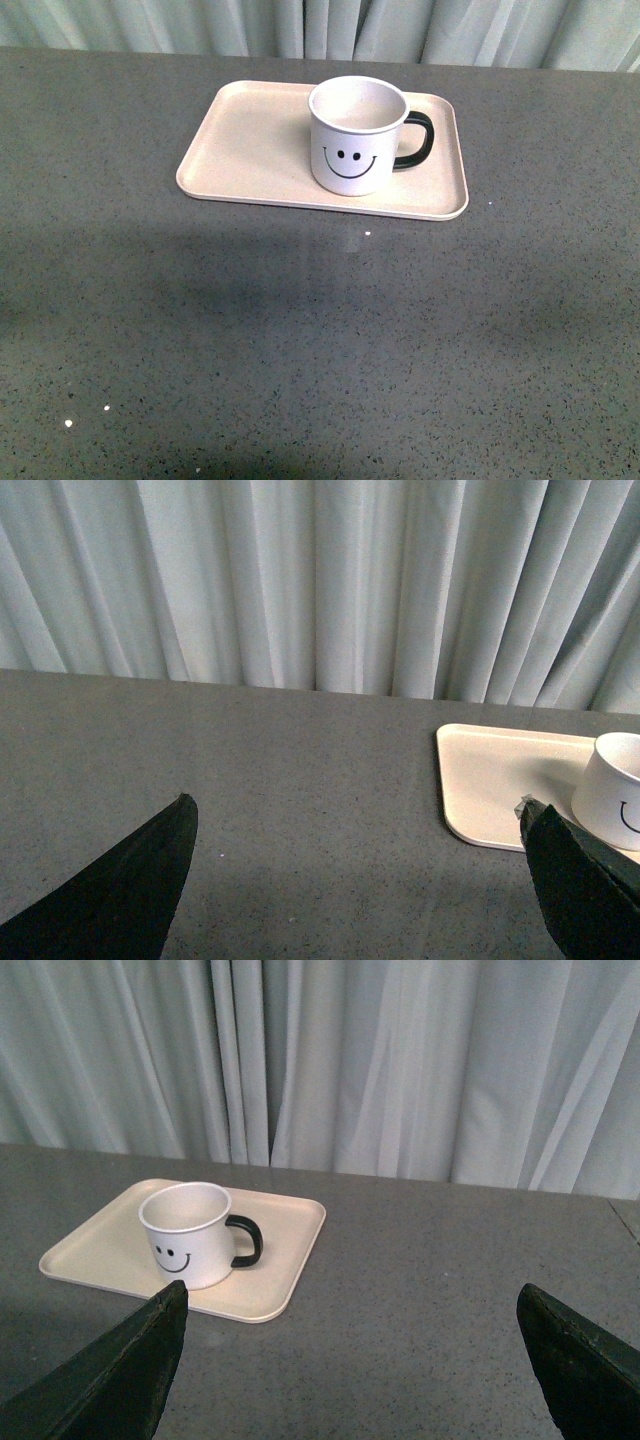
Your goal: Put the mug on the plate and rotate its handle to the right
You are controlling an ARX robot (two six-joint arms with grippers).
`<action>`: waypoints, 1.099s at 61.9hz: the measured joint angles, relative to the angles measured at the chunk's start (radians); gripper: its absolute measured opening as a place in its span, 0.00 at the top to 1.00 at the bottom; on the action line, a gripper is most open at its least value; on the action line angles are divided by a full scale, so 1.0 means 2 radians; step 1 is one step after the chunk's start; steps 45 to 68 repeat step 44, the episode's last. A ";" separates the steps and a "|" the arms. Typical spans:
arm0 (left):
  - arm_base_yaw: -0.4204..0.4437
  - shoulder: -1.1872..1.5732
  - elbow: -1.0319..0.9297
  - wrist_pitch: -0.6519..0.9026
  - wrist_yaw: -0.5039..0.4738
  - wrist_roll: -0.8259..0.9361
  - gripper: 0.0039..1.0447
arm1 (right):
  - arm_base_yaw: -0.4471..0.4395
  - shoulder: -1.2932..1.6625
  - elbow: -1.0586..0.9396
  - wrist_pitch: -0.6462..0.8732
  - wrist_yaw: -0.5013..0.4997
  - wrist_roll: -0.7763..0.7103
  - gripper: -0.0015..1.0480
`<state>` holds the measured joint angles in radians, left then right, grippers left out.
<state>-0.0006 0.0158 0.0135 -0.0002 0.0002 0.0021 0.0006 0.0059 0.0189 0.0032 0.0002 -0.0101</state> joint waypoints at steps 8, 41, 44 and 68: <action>0.000 0.000 0.000 0.000 0.000 0.000 0.09 | 0.000 0.000 0.000 0.000 0.000 0.000 0.09; 0.000 0.000 0.000 0.000 0.000 0.000 0.09 | 0.000 0.000 0.000 0.000 0.000 0.000 0.09; 0.000 0.000 0.000 0.000 0.000 0.000 0.09 | 0.000 0.000 0.000 0.000 0.000 0.000 0.09; 0.000 0.000 0.000 0.000 0.000 0.000 0.09 | 0.000 0.000 0.000 0.000 0.000 0.000 0.09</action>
